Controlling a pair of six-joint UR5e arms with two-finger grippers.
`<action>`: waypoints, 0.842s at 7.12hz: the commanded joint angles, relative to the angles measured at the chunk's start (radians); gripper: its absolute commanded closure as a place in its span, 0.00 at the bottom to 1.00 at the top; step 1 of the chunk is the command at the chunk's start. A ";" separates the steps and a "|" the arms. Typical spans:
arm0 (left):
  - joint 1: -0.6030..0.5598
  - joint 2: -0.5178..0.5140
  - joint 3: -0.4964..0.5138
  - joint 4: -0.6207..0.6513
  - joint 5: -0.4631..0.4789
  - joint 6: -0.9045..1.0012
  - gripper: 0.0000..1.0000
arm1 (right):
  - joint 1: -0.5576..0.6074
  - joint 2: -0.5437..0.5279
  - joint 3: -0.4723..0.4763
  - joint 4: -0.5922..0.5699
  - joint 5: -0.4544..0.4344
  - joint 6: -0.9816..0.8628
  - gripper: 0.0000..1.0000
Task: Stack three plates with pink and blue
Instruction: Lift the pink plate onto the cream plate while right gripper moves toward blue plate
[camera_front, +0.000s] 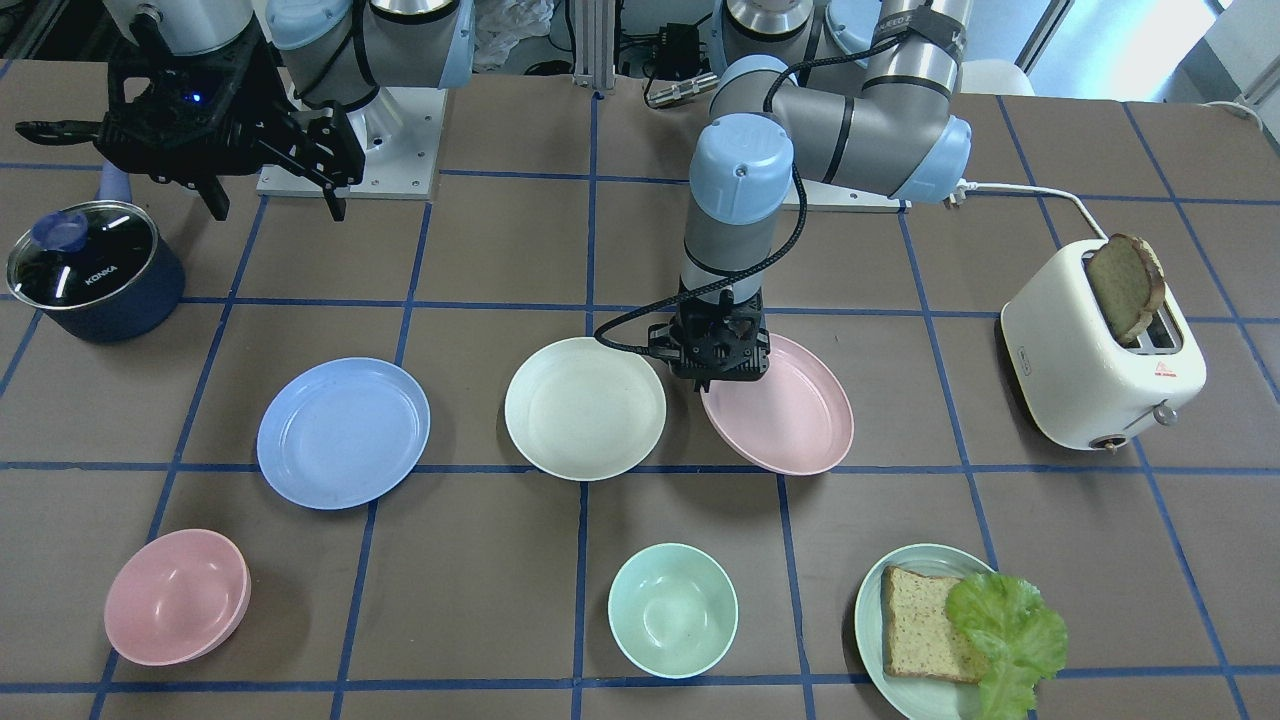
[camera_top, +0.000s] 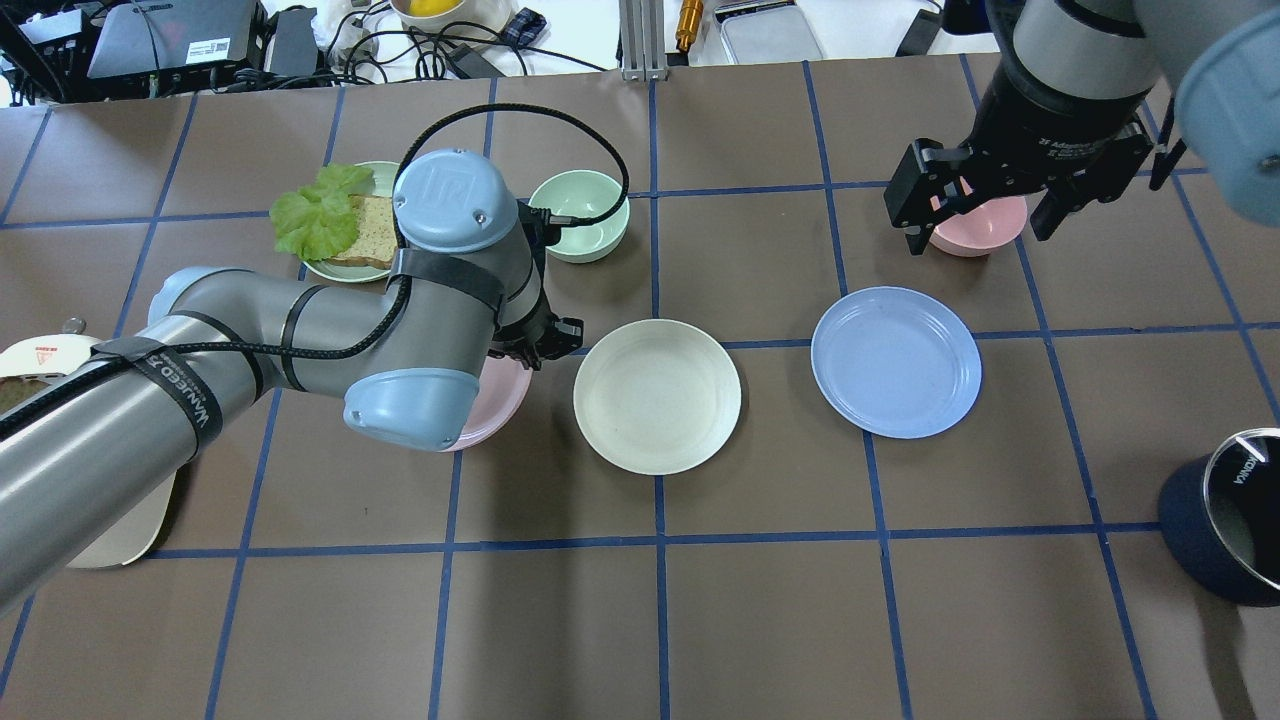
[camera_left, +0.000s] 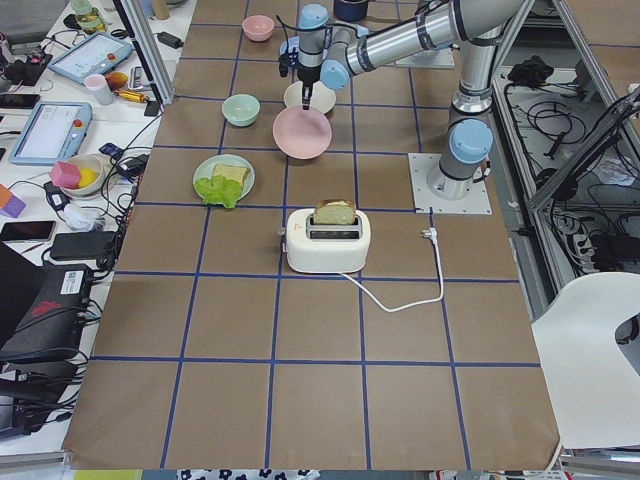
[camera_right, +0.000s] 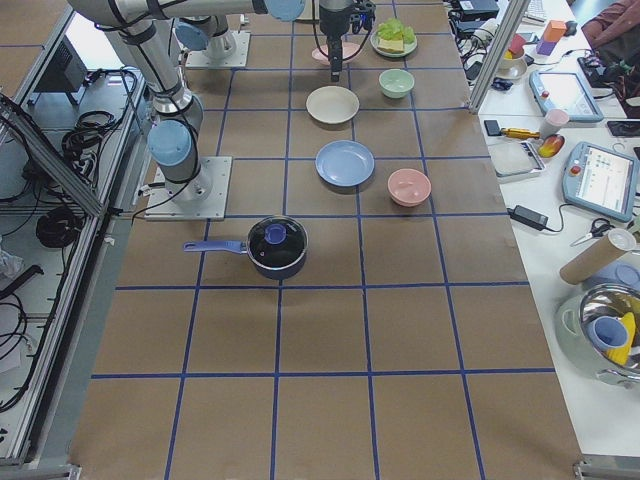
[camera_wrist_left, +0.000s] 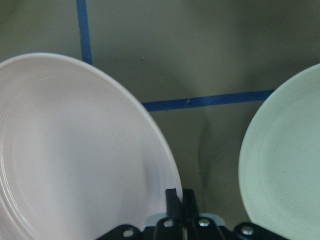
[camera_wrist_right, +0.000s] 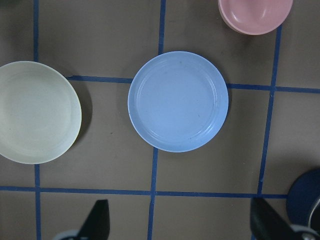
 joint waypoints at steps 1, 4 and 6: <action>-0.080 -0.030 0.088 -0.013 -0.036 -0.119 1.00 | -0.090 0.034 0.002 -0.003 0.003 -0.110 0.00; -0.177 -0.102 0.166 -0.013 -0.050 -0.183 1.00 | -0.196 0.089 0.005 -0.012 0.002 -0.230 0.00; -0.237 -0.150 0.197 -0.011 -0.043 -0.210 1.00 | -0.245 0.104 0.038 -0.012 0.006 -0.260 0.00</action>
